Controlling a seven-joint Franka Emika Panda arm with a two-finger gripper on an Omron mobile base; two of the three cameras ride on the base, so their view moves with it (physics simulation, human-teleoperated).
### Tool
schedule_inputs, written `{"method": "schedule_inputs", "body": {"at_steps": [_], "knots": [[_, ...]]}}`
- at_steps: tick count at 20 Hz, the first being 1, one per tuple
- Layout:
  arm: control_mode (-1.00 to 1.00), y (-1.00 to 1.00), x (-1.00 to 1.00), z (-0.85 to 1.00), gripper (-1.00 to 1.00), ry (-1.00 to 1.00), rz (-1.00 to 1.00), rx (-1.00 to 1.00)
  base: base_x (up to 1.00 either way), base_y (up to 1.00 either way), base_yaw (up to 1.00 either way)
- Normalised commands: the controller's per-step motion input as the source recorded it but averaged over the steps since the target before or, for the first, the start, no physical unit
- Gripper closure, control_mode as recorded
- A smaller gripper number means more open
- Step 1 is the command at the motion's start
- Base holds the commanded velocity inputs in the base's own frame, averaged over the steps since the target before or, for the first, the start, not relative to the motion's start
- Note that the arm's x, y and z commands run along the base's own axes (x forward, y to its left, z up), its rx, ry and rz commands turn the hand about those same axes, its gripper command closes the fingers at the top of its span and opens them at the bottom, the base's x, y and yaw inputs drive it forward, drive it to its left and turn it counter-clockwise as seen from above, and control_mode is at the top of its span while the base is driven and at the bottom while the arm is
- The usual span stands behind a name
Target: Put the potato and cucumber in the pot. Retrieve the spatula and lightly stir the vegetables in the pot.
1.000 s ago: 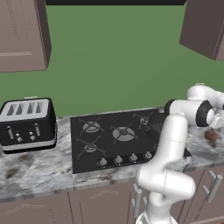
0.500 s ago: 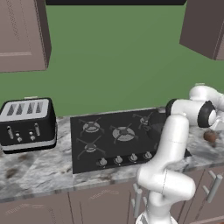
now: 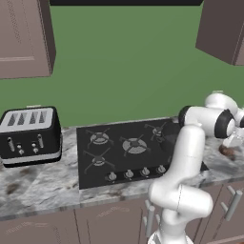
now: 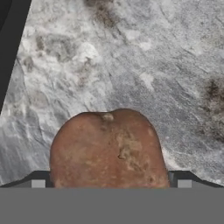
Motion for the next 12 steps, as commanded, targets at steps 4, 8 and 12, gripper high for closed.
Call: {"method": "schedule_inputs", "body": {"at_steps": [4, 8, 12], "knots": [[-1.0, 0.17, 0.08, -0.31, -1.0, -0.01, 0.0, 0.0, 0.0, 0.0, 0.0], [-1.0, 0.22, 0.11, -0.18, 1.0, -0.03, 0.0, 0.0, 0.0, 0.0, 0.0], [-1.0, 0.03, -0.18, 0.0, 1.0, -0.02, 0.0, 0.0, 0.0, 0.0, 0.0]]}}
